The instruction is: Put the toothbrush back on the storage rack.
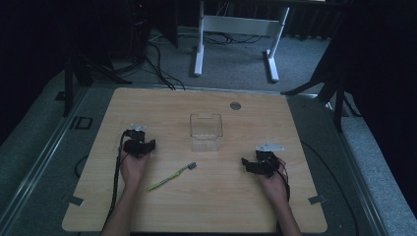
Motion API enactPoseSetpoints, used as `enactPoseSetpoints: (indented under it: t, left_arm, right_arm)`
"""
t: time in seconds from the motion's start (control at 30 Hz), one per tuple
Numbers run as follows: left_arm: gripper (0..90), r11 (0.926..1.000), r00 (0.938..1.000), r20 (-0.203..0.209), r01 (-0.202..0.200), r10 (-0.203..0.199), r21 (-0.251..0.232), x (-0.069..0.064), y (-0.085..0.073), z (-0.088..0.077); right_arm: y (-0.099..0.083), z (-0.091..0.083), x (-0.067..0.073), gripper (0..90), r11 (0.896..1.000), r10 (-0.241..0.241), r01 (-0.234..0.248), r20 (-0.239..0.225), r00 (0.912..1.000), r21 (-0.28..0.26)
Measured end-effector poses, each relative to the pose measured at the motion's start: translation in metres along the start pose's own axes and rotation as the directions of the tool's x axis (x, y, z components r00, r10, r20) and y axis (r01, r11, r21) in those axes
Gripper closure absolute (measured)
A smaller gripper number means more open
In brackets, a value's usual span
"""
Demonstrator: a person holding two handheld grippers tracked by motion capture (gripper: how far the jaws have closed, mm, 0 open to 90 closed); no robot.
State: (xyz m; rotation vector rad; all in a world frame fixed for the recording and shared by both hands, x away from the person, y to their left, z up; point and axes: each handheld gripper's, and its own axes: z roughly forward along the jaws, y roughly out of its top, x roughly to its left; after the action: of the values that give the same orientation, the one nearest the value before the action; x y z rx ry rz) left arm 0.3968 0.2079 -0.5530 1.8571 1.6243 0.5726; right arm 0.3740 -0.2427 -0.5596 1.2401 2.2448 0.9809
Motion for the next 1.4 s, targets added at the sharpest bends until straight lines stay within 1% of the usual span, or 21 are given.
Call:
enactPoseSetpoints:
  t: [0.03, 0.1, 0.2, 0.23, 0.3, 0.4, 0.43, 0.53, 0.67, 1.0, 1.13, 1.2, 1.3, 1.4]
  left_arm:
    - [53.1, 0.9996, 1.0, 0.003, 0.009, -0.009, -0.025, 0.0, -0.002, -0.003]
    - [53.7, 0.9995, 0.9999, 0.01, 0.007, -0.006, -0.03, -0.001, -0.003, -0.005]
    - [53.7, 0.9988, 0.9997, 0.018, -0.015, 0.016, -0.047, -0.002, -0.001, -0.012]
    - [53.7, 0.9984, 0.9995, 0.028, -0.014, 0.015, -0.055, -0.003, 0.001, -0.018]
    - [53.8, 0.9981, 0.9994, 0.03, -0.015, 0.016, -0.06, -0.003, 0.001, -0.02]
    - [53.8, 0.9967, 0.9983, 0.044, -0.036, 0.04, -0.073, -0.006, 0.005, -0.03]
    - [53.8, 0.9963, 0.998, 0.043, -0.042, 0.045, -0.075, -0.007, 0.005, -0.031]
    - [53.9, 0.9957, 0.9966, 0.059, -0.053, 0.057, -0.075, -0.008, 0.006, -0.037]
    - [53.9, 0.9942, 0.9939, 0.071, -0.079, 0.084, -0.073, -0.01, 0.007, -0.046]
    - [53.1, 0.9911, 0.9908, 0.082, -0.1, 0.107, -0.088, -0.014, 0.012, -0.064]
    - [52.9, 0.9907, 0.9901, 0.087, -0.102, 0.11, -0.09, -0.015, 0.012, -0.068]
    - [52.9, 0.9897, 0.9887, 0.095, -0.107, 0.116, -0.094, -0.016, 0.013, -0.073]
    - [52.9, 0.9883, 0.9872, 0.094, -0.12, 0.128, -0.095, -0.017, 0.013, -0.076]
    - [52.8, 0.9877, 0.9863, 0.099, -0.122, 0.132, -0.098, -0.018, 0.013, -0.079]
  right_arm:
    - [0.0, 0.0, 0.0, 28.2, 1.0, 0.0, 0.0, 0.0, 1.0, 0.001]
    - [0.0, 0.0, 0.0, 28.3, 1.0, -0.001, 0.001, 0.0, 1.0, 0.001]
    - [0.0, 0.0, 0.0, 28.2, 1.0, -0.001, 0.001, 0.0, 1.0, 0.0]
    - [0.0, 0.0, 0.0, 28.2, 1.0, 0.0, 0.0, 0.0, 1.0, 0.001]
    - [0.0, 0.0, 0.0, 28.2, 1.0, 0.0, 0.0, 0.0, 1.0, 0.001]
    - [0.0, 0.0, 0.0, 28.2, 1.0, -0.001, 0.001, 0.0, 1.0, 0.0]
    - [0.0, 0.0, 0.0, 28.2, 1.0, 0.0, 0.0, 0.0, 1.0, 0.001]
    - [0.0, 0.0, 0.0, 28.3, 1.0, -0.001, 0.001, 0.0, 1.0, 0.0]
    - [0.0, 0.0, 0.0, 28.3, 1.0, 0.0, 0.0, 0.0, 1.0, 0.001]
    - [0.0, 0.0, 0.0, 28.2, 1.0, -0.001, 0.001, 0.0, 1.0, 0.001]
    - [0.0, 0.0, 0.0, 28.2, 1.0, 0.0, 0.0, 0.0, 1.0, 0.001]
    - [0.0, 0.0, 0.0, 28.3, 1.0, 0.0, 0.0, 0.0, 1.0, 0.001]
    - [0.0, 0.0, 0.0, 28.3, 1.0, 0.0, 0.0, 0.0, 1.0, 0.001]
    - [0.0, 0.0, 0.0, 28.3, 1.0, 0.0, 0.0, 0.0, 1.0, 0.001]
